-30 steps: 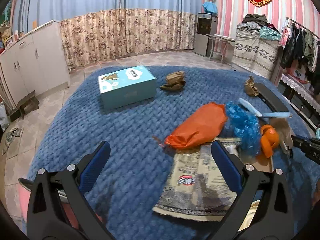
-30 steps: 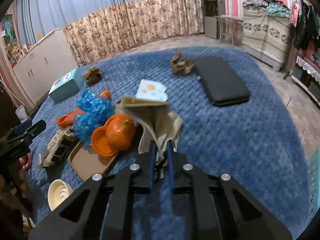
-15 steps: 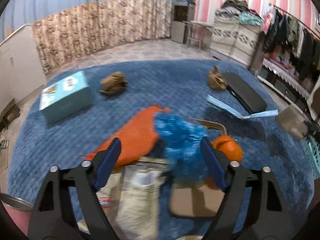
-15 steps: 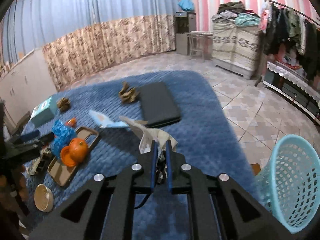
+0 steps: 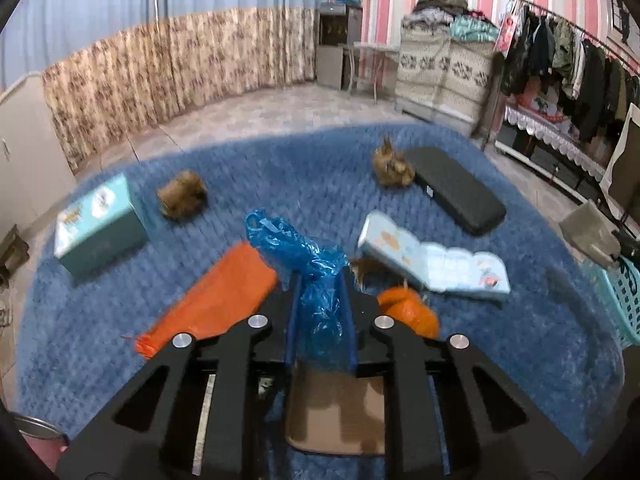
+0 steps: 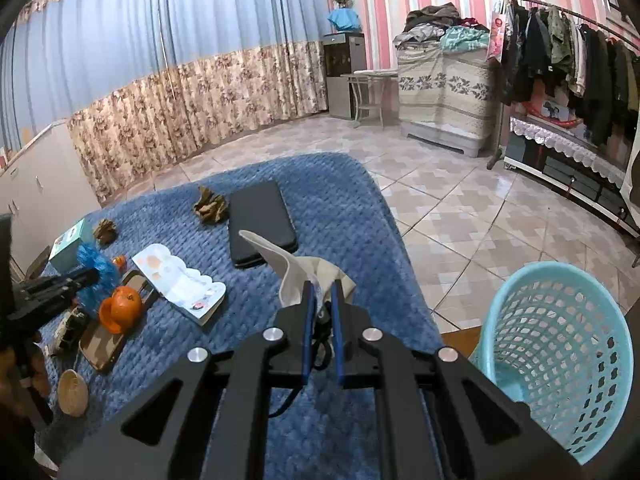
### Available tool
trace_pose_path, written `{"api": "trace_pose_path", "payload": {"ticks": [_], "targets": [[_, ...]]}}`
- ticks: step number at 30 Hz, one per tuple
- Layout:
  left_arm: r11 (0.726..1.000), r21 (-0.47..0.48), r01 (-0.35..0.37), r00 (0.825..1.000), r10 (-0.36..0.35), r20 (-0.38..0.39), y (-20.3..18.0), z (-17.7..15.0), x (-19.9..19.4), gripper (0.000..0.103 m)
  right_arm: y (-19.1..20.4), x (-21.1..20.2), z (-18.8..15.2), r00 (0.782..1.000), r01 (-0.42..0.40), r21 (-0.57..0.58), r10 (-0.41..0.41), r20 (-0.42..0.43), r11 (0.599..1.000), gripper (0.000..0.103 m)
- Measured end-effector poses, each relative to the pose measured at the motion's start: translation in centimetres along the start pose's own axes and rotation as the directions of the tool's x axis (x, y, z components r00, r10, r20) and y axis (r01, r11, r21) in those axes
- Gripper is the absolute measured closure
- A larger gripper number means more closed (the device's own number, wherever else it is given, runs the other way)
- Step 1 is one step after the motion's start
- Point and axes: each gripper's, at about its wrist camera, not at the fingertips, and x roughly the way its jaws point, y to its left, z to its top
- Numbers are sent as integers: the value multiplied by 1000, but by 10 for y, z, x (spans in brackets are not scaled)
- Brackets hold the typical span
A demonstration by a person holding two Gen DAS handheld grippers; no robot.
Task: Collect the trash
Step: 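Carry the paper and bag over the blue basket and open both tools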
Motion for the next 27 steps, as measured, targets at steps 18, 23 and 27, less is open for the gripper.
{"api": "trace_pose_path", "payload": {"ticks": [18,23,27], "targets": [[977,119,175,970,-192,147,-140,30,-34,86,-131,-64,-10,950,288,176,-304,73,941,94],[949,186,256,953,-280,117,-204,22,-24,86,-173,-80,-20,911,389,232,-410,48,891,94],[914,245,323,931,-353,90,-256,16,-20,86,-197,-87,-26,893,426,269,-450,31,864,94]]}}
